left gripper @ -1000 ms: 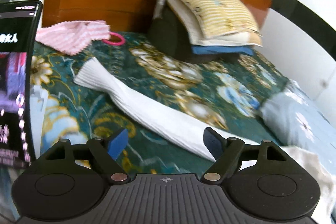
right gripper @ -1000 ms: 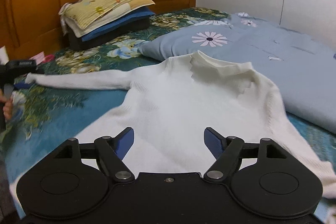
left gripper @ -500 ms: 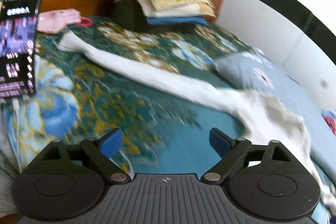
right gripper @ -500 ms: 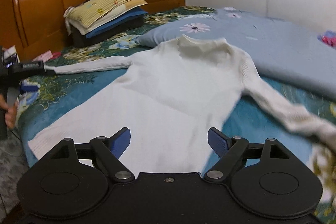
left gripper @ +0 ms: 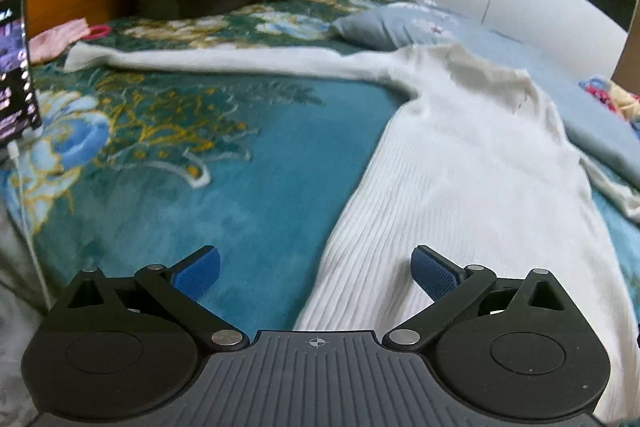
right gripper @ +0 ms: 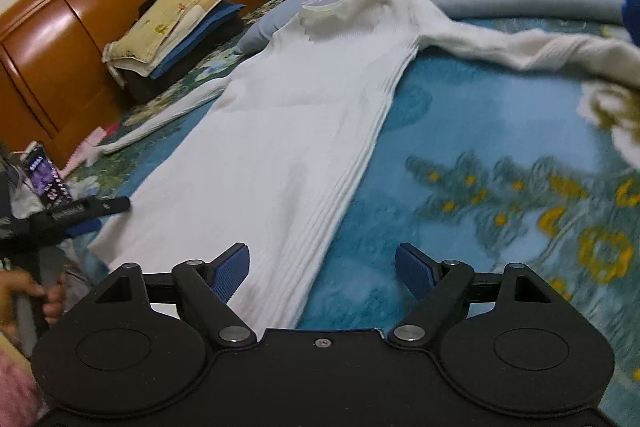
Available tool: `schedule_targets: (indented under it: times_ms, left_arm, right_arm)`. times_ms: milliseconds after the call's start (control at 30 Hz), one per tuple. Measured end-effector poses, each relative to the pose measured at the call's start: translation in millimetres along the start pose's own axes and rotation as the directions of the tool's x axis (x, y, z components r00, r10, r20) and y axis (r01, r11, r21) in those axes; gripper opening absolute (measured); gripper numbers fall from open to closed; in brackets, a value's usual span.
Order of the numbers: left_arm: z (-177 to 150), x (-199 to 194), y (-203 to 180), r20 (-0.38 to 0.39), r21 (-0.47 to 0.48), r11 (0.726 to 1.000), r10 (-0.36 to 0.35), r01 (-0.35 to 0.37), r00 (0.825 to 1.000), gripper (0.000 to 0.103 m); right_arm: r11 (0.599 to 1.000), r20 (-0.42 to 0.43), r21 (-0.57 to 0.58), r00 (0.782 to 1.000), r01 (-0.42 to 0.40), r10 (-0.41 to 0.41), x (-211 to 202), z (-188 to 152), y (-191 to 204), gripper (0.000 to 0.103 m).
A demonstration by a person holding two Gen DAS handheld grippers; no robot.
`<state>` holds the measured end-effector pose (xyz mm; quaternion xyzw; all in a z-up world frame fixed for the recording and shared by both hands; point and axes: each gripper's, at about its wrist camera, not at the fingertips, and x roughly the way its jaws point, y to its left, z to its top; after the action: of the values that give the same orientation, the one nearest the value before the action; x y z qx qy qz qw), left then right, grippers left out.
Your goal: Fold clothes
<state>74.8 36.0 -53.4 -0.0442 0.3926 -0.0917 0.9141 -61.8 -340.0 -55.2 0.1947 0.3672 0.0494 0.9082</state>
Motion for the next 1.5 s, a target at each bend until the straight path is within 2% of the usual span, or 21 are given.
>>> schedule_targets:
  times_ms: [100,167,200,233,267,333,400,533,700,733,767,800,867,933,1000,1100,1233,1300,1367,1500]
  left_arm:
    - [-4.8,-6.0,1.7,-0.006,0.003,1.000,0.000,0.000,1.000,0.099]
    - [-7.1,-10.4,4.4,-0.012,-0.012,1.000,-0.011,0.010,1.000,0.095]
    - [-7.4,-11.9,6.3,-0.014,-0.030,0.999,-0.018,0.018,1.000,0.088]
    - [-7.8,-13.6,7.8,-0.015,-0.042,0.999,-0.024,0.024,1.000,0.075]
    - [-8.2,-15.6,9.5,-0.014,-0.052,0.998,-0.034,0.034,0.999,0.067]
    - [-10.0,-20.9,13.3,-0.023,-0.089,0.993,-0.085,0.083,0.996,0.030]
    - [-12.5,-23.6,10.7,-0.018,-0.087,0.994,-0.072,0.070,0.997,0.024]
    - [-17.3,-23.7,2.1,-0.018,-0.051,0.998,-0.026,0.025,1.000,0.024]
    - [-14.7,-24.3,-9.5,-0.018,0.000,1.000,0.012,-0.012,1.000,0.027]
    - [-13.5,-25.6,-10.4,-0.019,0.004,1.000,0.015,-0.014,1.000,0.038]
    - [-12.4,-27.9,-11.9,-0.015,0.013,1.000,0.016,-0.016,1.000,0.044]
    - [-10.8,-31.0,-13.9,-0.004,0.023,0.999,0.022,-0.022,1.000,0.049]
    - [-6.8,-37.5,-18.3,0.021,0.036,0.999,0.033,-0.033,0.999,0.050]
    - [-2.2,-43.8,-23.1,0.047,0.042,0.998,0.039,-0.041,0.998,0.067]
    - [3.2,-50.5,-31.2,0.083,0.046,0.998,0.034,-0.038,0.996,0.073]
    - [10.8,-54.7,-50.2,0.112,0.068,0.998,0.004,-0.012,0.994,0.081]
    - [17.1,-50.3,-76.7,0.122,0.086,0.995,-0.061,0.050,0.991,0.081]
    - [23.3,-42.0,-93.0,0.114,0.081,0.991,-0.116,0.107,0.987,0.081]
    - [29.6,-29.7,-116.0,0.100,0.098,0.984,-0.161,0.151,0.982,0.081]
    - [42.2,0.3,-175.6,0.059,0.150,0.953,-0.276,0.265,0.959,0.081]
  right_arm:
    - [1.000,-0.014,0.006,1.000,-0.027,0.027,3.8,-5.2,3.8,0.063]
    - [0.999,-0.025,0.009,0.999,-0.043,0.043,7.0,-7.7,6.3,0.035]
    - [0.999,-0.031,0.011,0.998,-0.050,0.051,8.6,-9.0,7.6,0.028]
    - [0.998,-0.036,0.013,0.998,-0.058,0.059,10.2,-10.2,8.8,0.017]
    - [0.997,-0.038,0.034,0.997,-0.073,0.074,10.3,-10.4,7.2,0.012]
    - [0.995,-0.029,0.059,0.996,-0.082,0.084,8.0,-9.7,4.4,0.010]
    - [0.993,-0.008,0.072,0.996,-0.089,0.090,2.8,-9.6,2.2,0.010]
    - [0.996,-0.019,0.063,0.998,-0.061,0.062,2.1,-12.2,-1.4,0.009]
    - [0.996,-0.032,0.053,0.997,-0.071,0.073,5.2,-11.5,-3.5,0.012]
    - [0.996,-0.033,0.051,0.996,-0.075,0.077,4.4,-10.1,-4.0,0.014]
    - [0.996,-0.022,0.049,0.997,-0.078,0.079,1.0,-7.7,-5.2,0.021]
    - [0.996,-0.010,0.047,0.997,-0.080,0.081,-2.5,-5.3,-6.3,0.022]
    - [0.998,0.042,0.022,0.997,-0.066,0.065,-13.7,3.2,-11.1,0.025]
    - [1.000,0.099,-0.004,0.995,-0.015,0.016,-23.2,13.6,-19.6,0.032]
    - [0.999,0.143,-0.005,0.989,0.048,-0.047,-28.4,25.0,-34.4,0.035]
    - [0.985,0.195,0.040,0.966,0.168,-0.173,-31.9,48.5,-67.4,0.035]
    - [0.959,0.203,0.065,0.937,0.277,-0.285,-26.7,78.6,-107.4,0.035]
    - [0.938,0.206,0.085,0.916,0.335,-0.345,-27.3,88.2,-128.3,0.034]
    - [0.912,0.199,0.111,0.890,0.395,-0.410,-30.7,88.1,-144.4,0.035]
    - [0.896,0.178,0.142,0.880,0.420,-0.441,-41.1,68.8,-165.2,0.035]
